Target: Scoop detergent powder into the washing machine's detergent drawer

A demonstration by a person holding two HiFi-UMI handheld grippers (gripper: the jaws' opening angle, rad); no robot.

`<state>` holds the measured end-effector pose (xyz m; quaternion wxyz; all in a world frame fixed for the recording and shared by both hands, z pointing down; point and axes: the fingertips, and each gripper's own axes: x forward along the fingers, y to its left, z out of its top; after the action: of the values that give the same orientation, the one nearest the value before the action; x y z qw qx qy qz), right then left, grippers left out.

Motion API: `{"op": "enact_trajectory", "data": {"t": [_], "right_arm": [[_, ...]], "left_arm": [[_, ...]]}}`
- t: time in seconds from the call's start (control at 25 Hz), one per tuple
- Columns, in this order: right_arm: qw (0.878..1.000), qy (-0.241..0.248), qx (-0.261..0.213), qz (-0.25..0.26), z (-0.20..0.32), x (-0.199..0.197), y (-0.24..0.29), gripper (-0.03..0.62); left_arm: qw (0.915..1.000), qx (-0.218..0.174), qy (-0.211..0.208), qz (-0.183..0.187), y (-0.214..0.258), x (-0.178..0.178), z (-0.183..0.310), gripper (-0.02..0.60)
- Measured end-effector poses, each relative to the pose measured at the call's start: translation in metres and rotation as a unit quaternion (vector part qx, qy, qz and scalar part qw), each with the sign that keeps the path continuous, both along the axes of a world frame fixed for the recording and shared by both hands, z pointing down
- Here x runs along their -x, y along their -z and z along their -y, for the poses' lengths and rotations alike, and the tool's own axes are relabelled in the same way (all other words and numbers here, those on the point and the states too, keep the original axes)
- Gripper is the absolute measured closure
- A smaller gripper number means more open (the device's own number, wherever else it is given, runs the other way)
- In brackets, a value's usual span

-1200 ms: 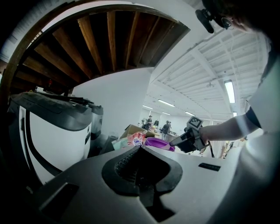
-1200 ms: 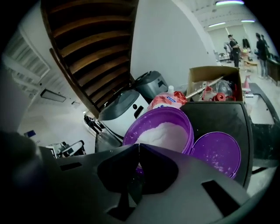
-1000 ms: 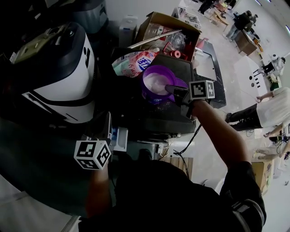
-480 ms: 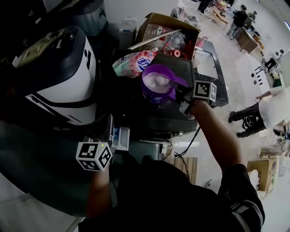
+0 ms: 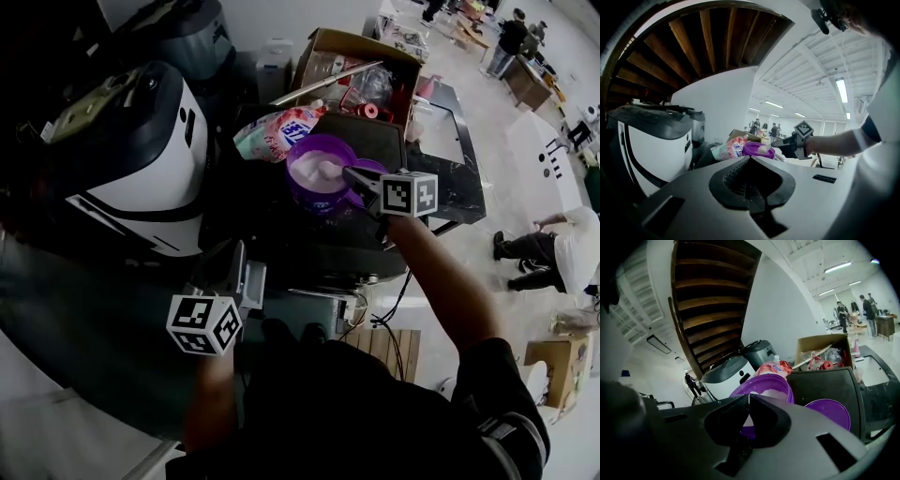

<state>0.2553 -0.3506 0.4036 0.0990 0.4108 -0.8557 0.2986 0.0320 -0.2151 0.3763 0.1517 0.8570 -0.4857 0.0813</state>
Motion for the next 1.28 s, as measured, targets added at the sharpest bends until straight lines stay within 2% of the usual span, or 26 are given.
{"op": "enact_trajectory", "data": {"t": [0.16, 0.24, 0.44, 0.6, 0.72, 1.0, 1.28], "right_arm": [[0.999, 0.016, -0.025, -0.02, 0.0, 0.007, 0.001, 0.576], [0.999, 0.023, -0.024, -0.016, -0.002, 0.009, -0.001, 0.574], [0.998, -0.002, 0.009, 0.063, -0.001, 0.002, 0.001, 0.576], [0.986, -0.03, 0.037, 0.158, 0.001, -0.006, 0.002, 0.576], [0.977, -0.041, 0.049, 0.205, 0.001, -0.012, 0.005, 0.576], [0.968, -0.02, 0.046, 0.245, -0.012, -0.005, 0.026, 0.576], [0.961, -0.015, 0.042, 0.272, -0.039, 0.021, 0.057, 0.576]], "left_arm": [[1.0, 0.004, 0.002, 0.005, -0.002, -0.005, -0.004, 0.574], [1.0, 0.004, 0.004, 0.004, 0.0, -0.006, -0.005, 0.574], [0.9998, 0.004, 0.019, -0.001, 0.004, -0.002, -0.008, 0.574], [0.9994, 0.0, 0.036, -0.003, 0.01, 0.006, -0.013, 0.574], [0.9989, -0.001, 0.048, 0.0, 0.015, 0.01, -0.018, 0.574], [0.998, -0.008, 0.062, 0.003, 0.03, 0.013, -0.025, 0.574], [0.9979, -0.023, 0.06, -0.005, 0.035, 0.039, -0.03, 0.574]]}}
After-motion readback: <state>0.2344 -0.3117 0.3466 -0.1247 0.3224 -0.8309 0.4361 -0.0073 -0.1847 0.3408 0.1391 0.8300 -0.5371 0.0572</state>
